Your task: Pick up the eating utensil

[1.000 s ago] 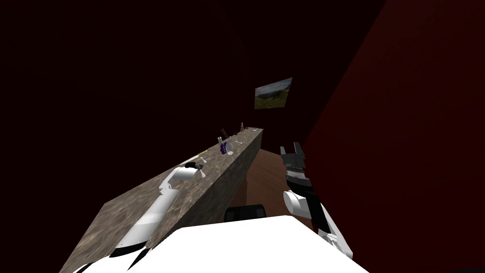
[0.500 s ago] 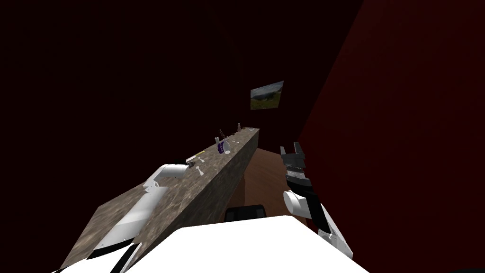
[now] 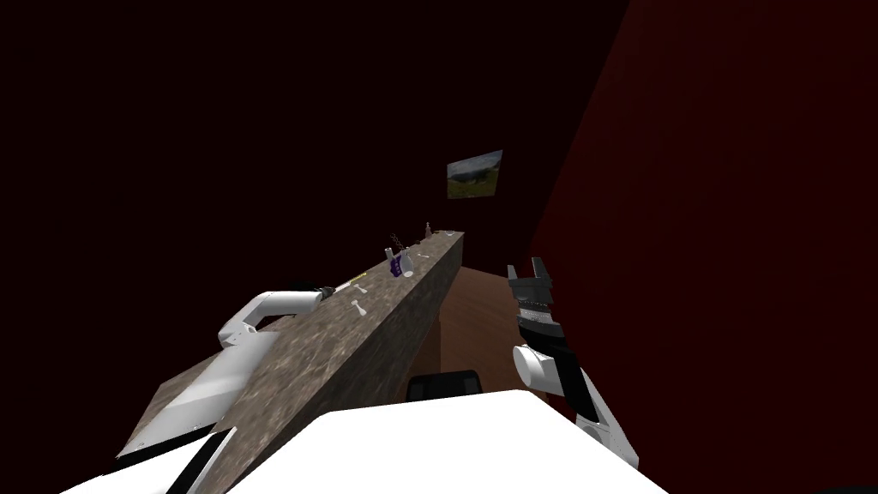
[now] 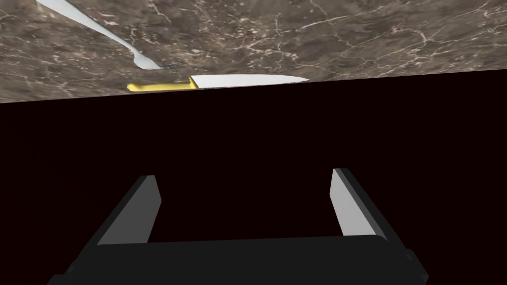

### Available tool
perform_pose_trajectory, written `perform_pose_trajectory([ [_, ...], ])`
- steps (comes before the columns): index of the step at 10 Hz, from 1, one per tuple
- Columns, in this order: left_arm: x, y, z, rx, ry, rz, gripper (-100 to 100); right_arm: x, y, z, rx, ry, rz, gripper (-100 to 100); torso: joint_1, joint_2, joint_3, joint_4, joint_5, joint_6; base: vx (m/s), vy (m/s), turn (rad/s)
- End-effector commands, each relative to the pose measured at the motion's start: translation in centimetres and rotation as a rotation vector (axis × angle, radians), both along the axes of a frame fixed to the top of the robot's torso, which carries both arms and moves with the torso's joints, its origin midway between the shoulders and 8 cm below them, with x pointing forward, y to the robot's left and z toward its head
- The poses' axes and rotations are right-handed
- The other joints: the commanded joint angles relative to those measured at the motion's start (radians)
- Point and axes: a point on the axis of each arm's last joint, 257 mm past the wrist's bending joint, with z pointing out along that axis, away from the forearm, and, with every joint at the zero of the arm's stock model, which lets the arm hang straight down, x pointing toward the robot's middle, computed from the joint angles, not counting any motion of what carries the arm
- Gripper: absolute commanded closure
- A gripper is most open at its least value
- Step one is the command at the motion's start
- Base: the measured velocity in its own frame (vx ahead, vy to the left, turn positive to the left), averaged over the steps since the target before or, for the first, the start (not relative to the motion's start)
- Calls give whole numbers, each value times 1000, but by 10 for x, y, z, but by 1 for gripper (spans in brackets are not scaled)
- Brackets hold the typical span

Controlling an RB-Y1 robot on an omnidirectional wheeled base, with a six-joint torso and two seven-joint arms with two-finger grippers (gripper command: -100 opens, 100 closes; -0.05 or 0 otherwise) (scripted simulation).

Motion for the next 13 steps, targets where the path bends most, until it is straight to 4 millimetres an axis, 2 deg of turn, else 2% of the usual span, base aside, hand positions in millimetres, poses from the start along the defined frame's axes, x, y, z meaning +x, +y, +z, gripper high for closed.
perform_pose_trajectory([
  [1, -4, 16, 19, 2, -15, 26, -100, 0, 0, 0, 0, 0, 0, 0, 0, 0, 0, 0, 0, 0, -58, 4, -114],
  [4, -12, 39, 42, -12, -34, 65, -100, 0, 0, 0, 0, 0, 0, 0, -1, -1, -1, 0, 0, 0, -53, -7, -79],
  [7, -19, 51, 51, -50, -38, 91, -100, 0, 0, 0, 0, 0, 0, 0, -1, -2, -1, -1, 0, 0, -36, -3, -68],
  [10, -27, 52, 44, -115, -18, 105, -100, 0, 0, 0, 0, 0, 0, 0, -1, -4, -2, -1, 0, 0, -12, 0, -68],
  [13, -37, 44, 21, -208, 29, 110, -100, 0, 0, 0, 0, 0, 0, 0, 1, -6, -4, -2, 1, 0, 18, 18, -63],
])
